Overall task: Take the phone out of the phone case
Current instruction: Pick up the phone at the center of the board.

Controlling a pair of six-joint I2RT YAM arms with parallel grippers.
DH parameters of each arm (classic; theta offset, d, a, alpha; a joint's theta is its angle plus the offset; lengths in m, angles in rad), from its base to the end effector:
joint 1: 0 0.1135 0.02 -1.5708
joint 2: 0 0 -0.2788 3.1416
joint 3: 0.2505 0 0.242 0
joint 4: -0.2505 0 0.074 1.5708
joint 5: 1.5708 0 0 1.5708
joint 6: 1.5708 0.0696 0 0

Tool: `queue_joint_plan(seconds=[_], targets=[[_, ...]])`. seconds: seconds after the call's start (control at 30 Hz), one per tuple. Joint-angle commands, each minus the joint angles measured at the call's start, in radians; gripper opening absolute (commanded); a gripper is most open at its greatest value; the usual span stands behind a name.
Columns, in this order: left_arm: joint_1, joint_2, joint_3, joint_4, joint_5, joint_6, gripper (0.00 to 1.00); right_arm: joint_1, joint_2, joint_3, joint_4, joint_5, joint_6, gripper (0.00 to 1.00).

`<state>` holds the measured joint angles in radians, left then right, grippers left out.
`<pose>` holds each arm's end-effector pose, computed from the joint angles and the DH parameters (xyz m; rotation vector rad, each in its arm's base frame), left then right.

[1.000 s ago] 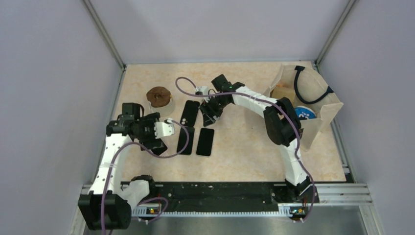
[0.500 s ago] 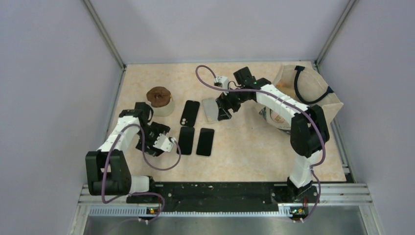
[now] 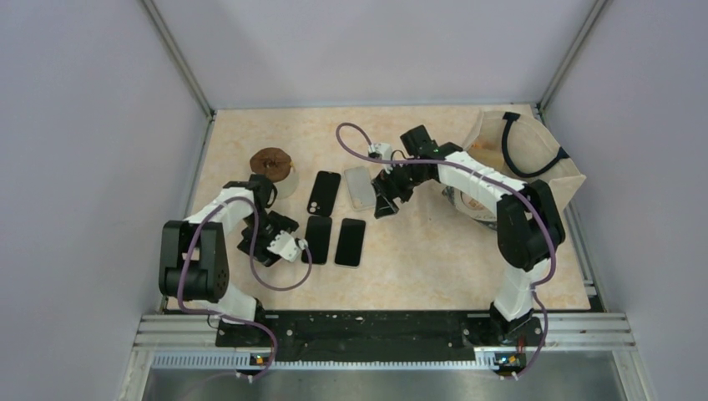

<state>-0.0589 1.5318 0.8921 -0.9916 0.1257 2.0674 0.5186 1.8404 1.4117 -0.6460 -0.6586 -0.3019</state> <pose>0.2235 -0.0219 0.1575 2.6736 1.4939 -0.1816 0.3210 0.2322 0.2258 -1.2281 2.2665 0.9429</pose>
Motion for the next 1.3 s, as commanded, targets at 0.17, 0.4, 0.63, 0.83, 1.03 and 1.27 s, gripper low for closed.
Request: queue_joint_plan(seconds=[0.17, 0.4, 0.63, 0.83, 1.03, 1.27], targets=[[-0.01, 0.068, 0.041, 0.002, -0.041, 0.357, 0.97, -0.022, -0.078, -0.035, 0.06, -0.055, 0.014, 0.85], [-0.01, 0.043, -0.03, 0.064, 0.02, 0.375, 0.96, -0.028, -0.054, -0.031, 0.063, -0.073, 0.019, 0.85], [-0.009, -0.003, -0.11, 0.147, 0.045, 0.356, 0.91, -0.028, -0.044, -0.034, 0.068, -0.082, 0.026, 0.85], [-0.009, -0.023, -0.176, 0.224, 0.062, 0.337, 0.74, -0.029, -0.043, -0.042, 0.066, -0.088, 0.027, 0.85], [-0.009, -0.034, -0.184, 0.227, 0.077, 0.309, 0.46, -0.03, -0.042, -0.04, 0.066, -0.09, 0.03, 0.85], [-0.01, -0.092, -0.188, 0.206, 0.146, 0.201, 0.0, -0.046, -0.046, -0.031, 0.054, -0.104, 0.034, 0.85]])
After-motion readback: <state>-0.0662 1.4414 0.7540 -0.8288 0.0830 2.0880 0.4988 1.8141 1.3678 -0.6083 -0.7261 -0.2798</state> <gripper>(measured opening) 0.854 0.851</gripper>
